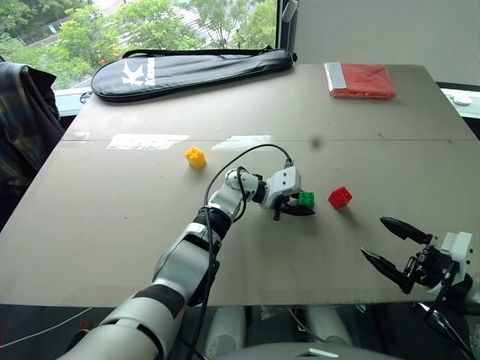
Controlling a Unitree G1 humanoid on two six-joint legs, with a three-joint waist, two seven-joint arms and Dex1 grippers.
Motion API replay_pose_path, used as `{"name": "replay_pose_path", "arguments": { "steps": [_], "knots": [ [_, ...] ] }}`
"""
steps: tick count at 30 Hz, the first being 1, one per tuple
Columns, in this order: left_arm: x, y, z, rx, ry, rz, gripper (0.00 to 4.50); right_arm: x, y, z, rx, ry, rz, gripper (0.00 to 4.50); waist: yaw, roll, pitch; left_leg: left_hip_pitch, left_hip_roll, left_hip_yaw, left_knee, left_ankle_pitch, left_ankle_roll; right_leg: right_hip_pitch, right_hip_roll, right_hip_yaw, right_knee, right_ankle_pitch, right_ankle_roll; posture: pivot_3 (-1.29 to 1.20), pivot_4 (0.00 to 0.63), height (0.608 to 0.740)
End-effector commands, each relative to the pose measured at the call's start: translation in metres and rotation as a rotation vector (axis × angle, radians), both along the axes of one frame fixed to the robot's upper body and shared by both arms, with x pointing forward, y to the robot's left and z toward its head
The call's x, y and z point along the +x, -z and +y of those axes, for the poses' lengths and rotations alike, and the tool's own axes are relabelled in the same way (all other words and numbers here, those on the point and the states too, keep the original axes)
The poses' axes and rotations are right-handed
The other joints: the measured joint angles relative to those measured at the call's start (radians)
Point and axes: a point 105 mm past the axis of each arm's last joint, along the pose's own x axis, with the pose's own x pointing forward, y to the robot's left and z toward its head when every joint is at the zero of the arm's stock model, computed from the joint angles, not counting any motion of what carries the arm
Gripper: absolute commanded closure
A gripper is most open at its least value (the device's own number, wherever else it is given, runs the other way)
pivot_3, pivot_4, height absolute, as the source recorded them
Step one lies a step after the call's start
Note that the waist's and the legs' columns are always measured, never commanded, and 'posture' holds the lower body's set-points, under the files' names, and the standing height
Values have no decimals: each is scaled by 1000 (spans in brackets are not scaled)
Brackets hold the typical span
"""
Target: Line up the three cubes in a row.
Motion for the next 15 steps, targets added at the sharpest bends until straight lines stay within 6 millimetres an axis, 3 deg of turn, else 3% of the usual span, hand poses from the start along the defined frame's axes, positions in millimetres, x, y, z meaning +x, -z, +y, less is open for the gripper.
{"name": "replay_pose_path", "arguments": {
  "steps": [1,5,10,15],
  "knots": [
    [5,-1,4,5,-27,4,1955,-1,-4,3,2,-8,-31,0,0,0,0,0,0,0,0,0,0,0,0,0,0,0,0,0,150,708],
    [6,-1,6,8,-25,-6,136,-1,-5,5,7,-17,-32,0,0,0,0,0,0,0,0,0,0,0,0,0,0,0,0,0,150,708],
    [12,-6,11,-4,-53,-50,57,2,-5,6,1,-22,-34,0,-1,0,0,0,0,0,0,0,0,0,0,0,0,0,0,0,150,708],
    [13,-23,28,-42,-58,-109,57,7,-4,6,-4,5,-28,0,-6,0,0,0,1,-1,0,0,0,0,1,0,0,0,0,0,150,708]
  ]
}}
